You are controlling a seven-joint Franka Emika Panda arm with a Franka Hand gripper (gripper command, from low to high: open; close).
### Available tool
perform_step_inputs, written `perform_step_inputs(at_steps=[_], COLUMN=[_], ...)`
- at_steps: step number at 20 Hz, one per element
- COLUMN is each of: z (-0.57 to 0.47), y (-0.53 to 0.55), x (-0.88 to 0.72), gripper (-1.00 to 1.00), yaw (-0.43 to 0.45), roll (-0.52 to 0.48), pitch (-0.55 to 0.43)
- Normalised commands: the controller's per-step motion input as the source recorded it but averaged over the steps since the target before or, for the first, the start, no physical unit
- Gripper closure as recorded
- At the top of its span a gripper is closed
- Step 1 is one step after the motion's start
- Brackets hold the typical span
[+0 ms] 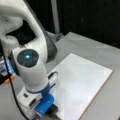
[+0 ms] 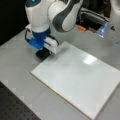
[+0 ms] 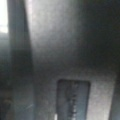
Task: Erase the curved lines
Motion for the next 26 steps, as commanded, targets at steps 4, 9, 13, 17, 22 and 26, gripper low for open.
perform_step_inputs(at_steps=[4,9,13,17,22,26], z=[-0.14,-0.14,-0.11,-0.10,-0.07,-0.03], y=[-0.10,-0.15,-0.13,-0.07,0.02,0.06], x=[-0.08,-0.05,-0.04,-0.07,-0.09,-0.11], gripper=[1.00,1.00,1.00,-1.00,-1.00,-1.00], yaw=[0.010,0.034,0.000,-0.016,-0.048,-0.086], roll=[0.126,0.124,0.130,0.115,0.110,0.084], pitch=[-0.139,-0.151,-0.161,-0.123,-0.109,-0.107])
